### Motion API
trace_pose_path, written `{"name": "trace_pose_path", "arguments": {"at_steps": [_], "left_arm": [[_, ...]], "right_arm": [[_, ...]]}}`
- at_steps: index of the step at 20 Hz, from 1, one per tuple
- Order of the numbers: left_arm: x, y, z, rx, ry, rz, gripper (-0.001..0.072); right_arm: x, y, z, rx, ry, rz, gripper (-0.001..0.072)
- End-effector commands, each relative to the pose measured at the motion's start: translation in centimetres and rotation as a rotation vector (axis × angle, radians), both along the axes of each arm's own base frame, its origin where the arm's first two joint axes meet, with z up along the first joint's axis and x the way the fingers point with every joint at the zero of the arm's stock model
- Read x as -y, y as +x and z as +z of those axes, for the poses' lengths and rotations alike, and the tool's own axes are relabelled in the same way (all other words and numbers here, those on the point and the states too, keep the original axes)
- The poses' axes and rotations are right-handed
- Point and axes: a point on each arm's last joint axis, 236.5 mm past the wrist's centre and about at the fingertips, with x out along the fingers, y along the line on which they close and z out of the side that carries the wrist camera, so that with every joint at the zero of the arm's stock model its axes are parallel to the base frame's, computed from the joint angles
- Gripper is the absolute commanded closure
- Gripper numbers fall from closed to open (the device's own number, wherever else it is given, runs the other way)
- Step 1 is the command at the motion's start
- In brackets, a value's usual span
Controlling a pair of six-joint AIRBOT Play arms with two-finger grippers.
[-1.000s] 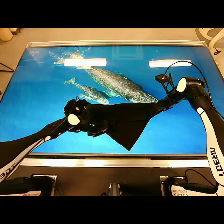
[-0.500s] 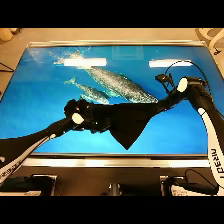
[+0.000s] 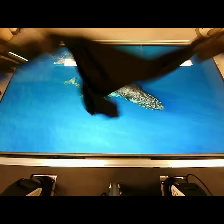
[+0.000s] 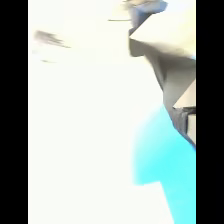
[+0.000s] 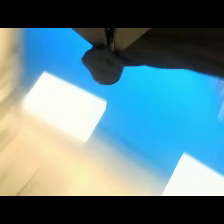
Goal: Fold the shirts.
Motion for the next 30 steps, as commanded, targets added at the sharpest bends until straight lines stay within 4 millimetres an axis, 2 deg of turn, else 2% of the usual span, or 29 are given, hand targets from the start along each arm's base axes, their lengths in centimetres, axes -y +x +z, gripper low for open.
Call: {"name": "trace_pose_path", "arguments": {"at_steps": [1, 2, 3, 5, 13, 15, 17, 19, 21, 23, 25, 27, 29, 30], "left_arm": [[-9.0, -13.0, 18.1, 0.515, -0.127, 0.23, 0.0683], [-9.9, -14.9, 19.8, 0.574, -0.148, 0.256, 0.0684], [-10.4, -16.0, 20.7, 0.603, -0.169, 0.267, 0.0683], [-10.5, -15.7, 20.7, 0.601, -0.173, 0.271, 0.0683], [-11.3, -7.2, 18.1, 0.503, -0.127, 0.357, 0.0683], [-11.8, -4.7, 17.0, 0.47, -0.101, 0.383, 0.0682], [-12.2, -1.3, 14.9, 0.419, -0.042, 0.415, 0.0682], [-12.3, 3.6, 11.5, 0.338, 0.012, 0.432, 0.0682], [-11.6, 9.5, 6.5, 0.217, 0.066, 0.413, 0.0682], [-10.2, 15.8, -0.2, 0.074, 0.114, 0.374, 0.0682], [-8.0, 21.3, -7.7, -0.069, 0.137, 0.329, 0.0681], [-5.3, 25.4, -15.6, -0.229, 0.138, 0.277, 0.0681], [-2.0, 27.4, -23.7, -0.404, 0.148, 0.204, 0.0681], [-0.4, 27.6, -27.5, -0.491, 0.161, 0.162, 0.0681]], "right_arm": [[1.0, -14.0, 18.2, 0.55, 0.02, -0.016, 0.0693], [1.1, -16.4, 19.4, 0.59, 0.049, -0.013, 0.0693], [1.2, -17.9, 19.7, 0.602, 0.057, -0.011, 0.0692], [1.2, -19.0, 18.7, 0.555, 0.065, -0.009, 0.0692], [0.5, -15.8, 11.8, 0.253, 0.073, 0.006, 0.0692], [0.5, -14.2, 8.2, 0.103, 0.07, 0.001, 0.0692], [0.2, -12.2, 1.2, -0.183, 0.067, -0.004, 0.0693], [-1.1, -10.8, -8.2, -0.553, 0.072, 0.028, 0.0693], [-2.8, -9.4, -15.9, -0.819, 0.061, 0.104, 0.0693], [-4.5, -7.1, -22.8, -0.986, 0.083, 0.169, 0.0693], [-5.7, -4.6, -29.4, -1.1, 0.133, 0.189, 0.0693], [-6.2, -3.3, -34.7, -1.202, 0.164, 0.186, 0.0692], [-6.9, -2.8, -38.8, -1.31, 0.196, 0.194, 0.0692], [-7.2, -2.7, -40.2, -1.349, 0.21, 0.198, 0.0692]]}}
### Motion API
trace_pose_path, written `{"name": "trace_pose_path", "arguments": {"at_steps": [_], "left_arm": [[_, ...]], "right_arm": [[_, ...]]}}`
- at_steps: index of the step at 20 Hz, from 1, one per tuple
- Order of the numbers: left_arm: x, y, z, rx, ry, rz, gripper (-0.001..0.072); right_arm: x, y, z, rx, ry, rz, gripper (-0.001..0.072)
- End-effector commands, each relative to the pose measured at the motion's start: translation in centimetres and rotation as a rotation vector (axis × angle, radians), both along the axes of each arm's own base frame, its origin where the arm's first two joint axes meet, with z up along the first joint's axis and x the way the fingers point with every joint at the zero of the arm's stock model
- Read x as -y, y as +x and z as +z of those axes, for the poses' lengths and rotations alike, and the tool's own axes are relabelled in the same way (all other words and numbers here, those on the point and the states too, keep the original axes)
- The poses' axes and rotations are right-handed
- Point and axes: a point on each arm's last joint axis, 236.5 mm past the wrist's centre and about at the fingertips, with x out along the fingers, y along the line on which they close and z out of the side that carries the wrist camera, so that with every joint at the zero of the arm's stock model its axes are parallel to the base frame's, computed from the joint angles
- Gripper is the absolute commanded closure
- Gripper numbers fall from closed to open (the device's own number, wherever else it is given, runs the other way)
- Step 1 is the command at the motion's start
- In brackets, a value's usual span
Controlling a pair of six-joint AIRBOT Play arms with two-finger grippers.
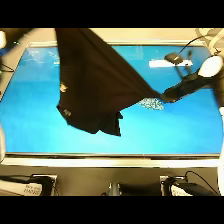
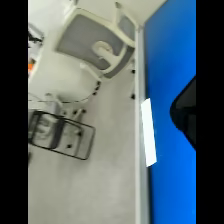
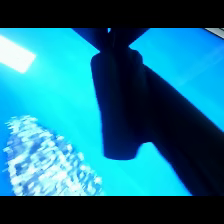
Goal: Fold the shirts.
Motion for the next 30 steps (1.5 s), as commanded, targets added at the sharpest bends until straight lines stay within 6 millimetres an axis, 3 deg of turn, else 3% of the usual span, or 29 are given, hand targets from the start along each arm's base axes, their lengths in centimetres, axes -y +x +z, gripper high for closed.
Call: {"name": "trace_pose_path", "arguments": {"at_steps": [1, 3, 5, 6, 8, 9, 10, 11, 12, 14, 15, 16, 17, 18, 19, 20, 23, 25, 28, 30], "left_arm": [[6.2, 1.6, -14.9, -0.347, -0.013, -0.133, 0.0681], [9.1, -0.4, -20.7, -0.497, 0.03, -0.236, 0.0681], [10.1, -2.3, -23.3, -0.587, 0.061, -0.307, 0.068], [10.0, -3.0, -23.6, -0.611, 0.071, -0.327, 0.0613], [8.3, -4.3, -23.6, -0.716, 0.044, -0.335, 0.0003], [6.4, -5.6, -23.6, -0.806, 0.035, -0.339, -0.0013], [4.1, -7.7, -24.0, -0.907, 0.066, -0.367, 0.0099], [1.5, -10.3, -24.6, -1.008, 0.128, -0.394, 0.0319], [-1.3, -12.8, -25.3, -1.104, 0.209, -0.402, 0.0361], [-6.8, -16.2, -26.1, -1.219, 0.364, -0.303, 0.0366], [-8.4, -17.1, -26.3, -1.227, 0.396, -0.237, 0.0363], [-8.6, -18.2, -26.6, -1.224, 0.373, -0.204, 0.0302], [-7.9, -19.7, -27.3, -1.234, 0.321, -0.183, 0.009], [-6.8, -21.5, -28.8, -1.249, 0.272, -0.177, 0.0046], [-5.8, -23.2, -30.7, -1.265, 0.239, -0.167, 0.006], [-4.9, -25.2, -33.1, -1.298, 0.209, -0.139, 0.013], [-0.6, -29.7, -38.3, -1.389, 0.079, -0.15, 0.0133], [2.3, -30.2, -39.8, -1.372, 0.0, -0.152, 0.0132], [5.0, -29.7, -40.6, -1.344, -0.03, -0.143, 0.0133], [5.8, -29.0, -40.9, -1.331, -0.063, -0.123, 0.0207]], "right_arm": [[-1.8, 0.2, -7.2, -0.181, 0.067, 0.002, 0.0692], [-1.8, 0.5, -8.7, -0.209, 0.066, -0.002, 0.0692], [-1.8, 0.8, -9.1, -0.201, 0.064, 0.003, 0.0692], [-1.8, 1.0, -9.1, -0.194, 0.064, 0.007, 0.0692], [-1.8, 0.9, -9.1, -0.195, 0.063, 0.018, 0.0692], [-1.7, 0.8, -9.1, -0.2, 0.062, 0.02, 0.0692], [-1.7, 0.7, -9.1, -0.204, 0.062, 0.022, 0.0692], [-1.7, 0.5, -9.1, -0.209, 0.061, 0.031, 0.0692], [-1.7, 0.4, -9.1, -0.209, 0.06, 0.039, 0.0692], [-1.7, 0.4, -9.1, -0.208, 0.059, 0.048, 0.0692], [-1.7, 0.3, -9.1, -0.211, 0.059, 0.049, 0.0692], [-1.7, 0.3, -9.1, -0.211, 0.059, 0.049, 0.0692], [-1.7, 0.3, -9.1, -0.211, 0.059, 0.05, 0.0692], [-1.7, 0.4, -9.1, -0.209, 0.059, 0.049, 0.0692], [-1.7, 0.4, -9.1, -0.206, 0.059, 0.049, 0.0692], [-1.7, 0.5, -9.1, -0.203, 0.059, 0.047, 0.0692], [-1.7, 0.7, -9.1, -0.196, 0.06, 0.046, 0.0692], [-1.7, 0.7, -9.1, -0.197, 0.059, 0.046, 0.0692], [-1.7, 0.5, -9.1, -0.203, 0.059, 0.048, 0.0692], [-1.7, 0.5, -9.1, -0.203, 0.059, 0.048, 0.0692]]}}
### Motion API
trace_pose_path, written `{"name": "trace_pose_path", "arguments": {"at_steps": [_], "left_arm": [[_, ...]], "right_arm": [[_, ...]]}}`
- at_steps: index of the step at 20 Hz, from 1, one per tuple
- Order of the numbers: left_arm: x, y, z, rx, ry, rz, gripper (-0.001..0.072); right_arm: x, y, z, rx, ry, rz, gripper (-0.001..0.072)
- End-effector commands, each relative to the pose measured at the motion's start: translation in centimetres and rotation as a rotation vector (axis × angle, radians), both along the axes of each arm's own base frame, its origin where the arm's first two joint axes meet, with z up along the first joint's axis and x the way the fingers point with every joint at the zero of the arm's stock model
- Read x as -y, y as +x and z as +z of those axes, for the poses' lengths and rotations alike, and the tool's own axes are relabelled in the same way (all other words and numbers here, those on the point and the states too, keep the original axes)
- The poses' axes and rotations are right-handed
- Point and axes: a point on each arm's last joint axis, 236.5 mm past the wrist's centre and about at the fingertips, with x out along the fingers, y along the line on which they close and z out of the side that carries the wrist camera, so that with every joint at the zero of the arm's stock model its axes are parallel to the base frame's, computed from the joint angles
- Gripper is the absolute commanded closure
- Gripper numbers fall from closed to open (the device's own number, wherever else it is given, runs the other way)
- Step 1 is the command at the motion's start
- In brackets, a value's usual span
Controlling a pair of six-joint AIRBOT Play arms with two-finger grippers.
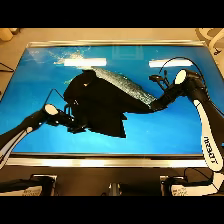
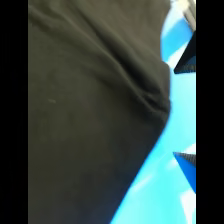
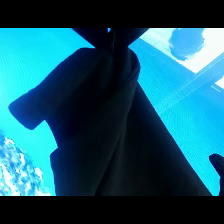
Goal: Fold the shirts.
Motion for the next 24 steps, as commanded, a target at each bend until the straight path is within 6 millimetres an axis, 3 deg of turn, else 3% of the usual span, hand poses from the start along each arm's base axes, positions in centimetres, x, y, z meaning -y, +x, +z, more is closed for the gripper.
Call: {"name": "trace_pose_path", "arguments": {"at_steps": [1, 5, 7, 9, 10, 11, 12, 13, 14, 15, 16, 17, 18, 19, 20, 22, 24], "left_arm": [[1.7, 1.3, -1.1, 0.036, -0.025, 0.105, 0.0212], [0.8, 4.3, -0.4, 0.111, -0.019, 0.183, 0.068], [1.2, 5.9, 2.8, 0.222, -0.048, 0.101, 0.0683], [1.5, 8.5, 9.6, 0.481, -0.076, -0.037, 0.0683], [1.4, 9.7, 14.8, 0.66, -0.083, -0.118, 0.0683], [1.0, 10.5, 20.4, 0.822, -0.086, -0.157, 0.0684], [0.0, 11.1, 27.4, 0.991, -0.088, -0.145, 0.0684], [-1.3, 11.0, 34.6, 1.151, -0.088, -0.109, 0.0684], [-3.1, 9.9, 42.8, 1.337, -0.08, -0.06, 0.0684], [-5.0, 7.7, 50.4, 1.506, -0.076, 0.006, 0.0684], [-7.1, 4.1, 58.2, 1.693, -0.071, 0.087, 0.0683], [-8.7, -0.1, 64.2, 1.861, -0.061, 0.153, 0.0683], [-10.0, -4.4, 69.0, 2.004, -0.062, 0.213, 0.0683], [-10.5, -7.9, 71.7, 2.094, -0.074, 0.245, 0.0683], [-10.5, -10.2, 72.9, 2.13, -0.099, 0.256, 0.0683], [-10.2, -11.6, 72.8, 2.104, -0.134, 0.252, 0.0683], [-9.8, -11.6, 72.2, 2.087, -0.123, 0.222, 0.0683]], "right_arm": [[0.0, -0.1, 0.0, -0.006, 0.0, 0.003, 0.0692], [0.0, -0.2, 0.1, -0.005, 0.0, 0.004, 0.0692], [0.2, 0.1, 1.2, 0.033, -0.009, 0.002, 0.0692], [0.8, 2.0, 4.4, 0.175, -0.018, -0.04, 0.0692], [1.4, 3.8, 7.7, 0.301, -0.008, -0.106, 0.0692], [2.4, 5.7, 12.0, 0.45, 0.004, -0.179, 0.0692], [3.9, 7.5, 18.0, 0.651, 0.022, -0.266, 0.0692], [5.6, 8.1, 24.2, 0.839, 0.038, -0.337, 0.0692], [7.7, 7.4, 31.4, 1.047, 0.04, -0.403, 0.0692], [9.7, 5.5, 37.9, 1.231, 0.025, -0.452, 0.0692], [11.4, 2.1, 44.1, 1.405, -0.008, -0.482, 0.0692], [12.3, -1.5, 48.3, 1.518, -0.043, -0.499, 0.0693], [12.2, -5.3, 51.3, 1.601, -0.061, -0.505, 0.0693], [11.7, -8.3, 52.9, 1.647, -0.042, -0.512, 0.0693], [10.7, -10.9, 54.1, 1.679, -0.003, -0.508, 0.0693], [10.3, -14.2, 55.8, 1.745, -0.01, -0.502, 0.0693], [11.3, -16.3, 56.4, 1.782, -0.095, -0.515, 0.0693]]}}
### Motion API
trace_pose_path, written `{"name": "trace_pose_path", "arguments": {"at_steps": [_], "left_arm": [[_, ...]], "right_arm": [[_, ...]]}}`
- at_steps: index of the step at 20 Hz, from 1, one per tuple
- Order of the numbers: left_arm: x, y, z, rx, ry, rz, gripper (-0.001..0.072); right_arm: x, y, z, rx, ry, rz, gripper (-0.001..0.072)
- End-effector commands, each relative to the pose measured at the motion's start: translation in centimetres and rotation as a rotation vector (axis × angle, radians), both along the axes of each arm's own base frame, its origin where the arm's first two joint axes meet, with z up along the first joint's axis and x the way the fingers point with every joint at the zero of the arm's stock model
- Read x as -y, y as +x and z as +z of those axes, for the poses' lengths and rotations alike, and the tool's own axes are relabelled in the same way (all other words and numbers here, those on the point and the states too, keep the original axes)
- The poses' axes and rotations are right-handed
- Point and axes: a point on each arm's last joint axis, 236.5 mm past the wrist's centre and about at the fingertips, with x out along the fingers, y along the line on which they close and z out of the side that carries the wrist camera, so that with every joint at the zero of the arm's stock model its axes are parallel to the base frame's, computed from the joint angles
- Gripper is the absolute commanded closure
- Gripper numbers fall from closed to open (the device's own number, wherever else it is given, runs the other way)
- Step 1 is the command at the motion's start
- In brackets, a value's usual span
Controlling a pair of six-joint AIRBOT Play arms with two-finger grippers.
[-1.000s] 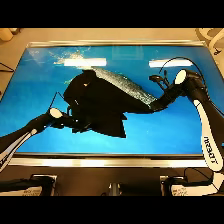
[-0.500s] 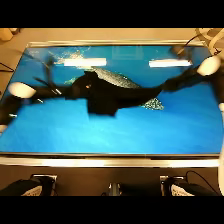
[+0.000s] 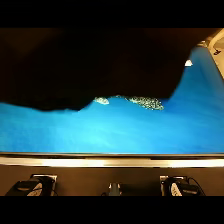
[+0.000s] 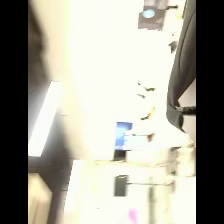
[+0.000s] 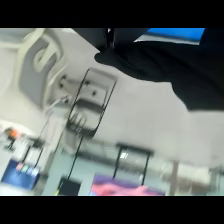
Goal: Fold the shirts.
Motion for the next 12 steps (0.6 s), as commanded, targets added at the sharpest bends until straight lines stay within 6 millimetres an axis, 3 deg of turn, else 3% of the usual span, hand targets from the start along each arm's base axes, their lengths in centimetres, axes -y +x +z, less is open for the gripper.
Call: {"name": "trace_pose_path", "arguments": {"at_steps": [1, 4, 6, 9, 12], "left_arm": [[-0.3, -3.8, 1.9, 0.062, -0.007, 0.005, 0.0683], [-0.3, -2.2, 0.4, 0.02, 0.059, 0.051, 0.0683], [-0.8, 0.5, -3.4, -0.129, 0.149, 0.108, 0.0683], [-2.8, 5.9, -12.4, -0.48, 0.228, 0.196, 0.0683], [-3.9, 11.4, -22.5, -0.752, 0.267, 0.22, 0.0683]], "right_arm": [[0.9, -5.8, 2.8, 0.098, -0.058, -0.089, 0.0693], [1.2, -6.0, 0.1, -0.017, -0.055, -0.101, 0.0693], [1.3, -5.4, -3.3, -0.163, -0.078, -0.101, 0.0693], [1.7, -3.1, -10.3, -0.469, -0.095, -0.079, 0.0693], [2.2, 1.9, -18.9, -0.803, -0.038, -0.036, 0.0693]]}}
